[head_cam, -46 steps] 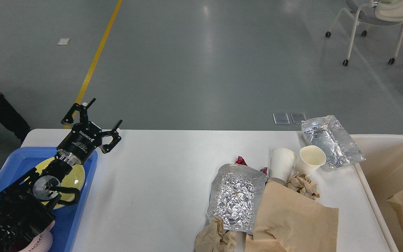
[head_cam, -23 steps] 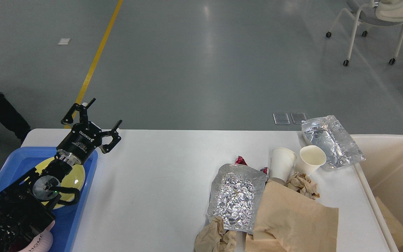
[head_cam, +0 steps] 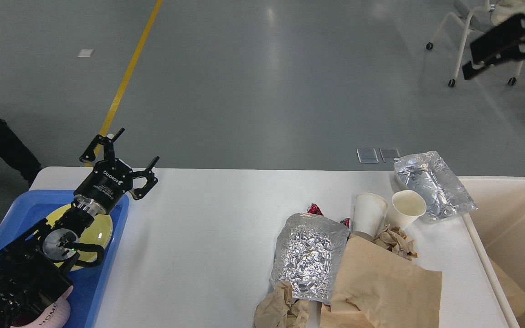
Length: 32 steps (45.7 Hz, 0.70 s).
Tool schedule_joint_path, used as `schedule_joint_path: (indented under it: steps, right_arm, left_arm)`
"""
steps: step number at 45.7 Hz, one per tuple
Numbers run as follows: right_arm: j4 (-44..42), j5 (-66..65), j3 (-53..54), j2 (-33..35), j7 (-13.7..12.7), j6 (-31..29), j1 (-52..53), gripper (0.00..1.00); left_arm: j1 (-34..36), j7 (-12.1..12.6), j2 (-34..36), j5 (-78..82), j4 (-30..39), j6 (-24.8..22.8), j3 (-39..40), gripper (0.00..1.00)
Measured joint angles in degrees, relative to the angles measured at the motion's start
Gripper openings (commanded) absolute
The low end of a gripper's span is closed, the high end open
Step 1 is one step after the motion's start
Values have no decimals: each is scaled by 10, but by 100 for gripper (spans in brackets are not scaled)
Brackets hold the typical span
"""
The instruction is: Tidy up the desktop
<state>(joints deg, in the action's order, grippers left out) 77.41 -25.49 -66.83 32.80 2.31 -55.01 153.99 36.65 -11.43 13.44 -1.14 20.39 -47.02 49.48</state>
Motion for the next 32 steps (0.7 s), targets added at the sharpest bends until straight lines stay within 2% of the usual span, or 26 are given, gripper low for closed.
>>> schedule_joint_path:
  steps: [10, 21, 26, 32]
  right_arm:
    - [54, 57, -2, -25, 4, 0, 3, 100]
    - [96, 60, -32, -20, -2, 5, -157, 100]
    - [97, 59, -40, -20, -3, 53, -247, 100]
    - [94, 60, -40, -25, -3, 144, -357, 100]
  left_arm:
    - [0, 0, 0, 0, 0, 0, 0, 100]
    - [0, 0, 0, 0, 0, 0, 0, 100]
    - [0, 0, 0, 0, 0, 0, 0, 100]
    - [0, -1, 0, 0, 0, 0, 0, 100]
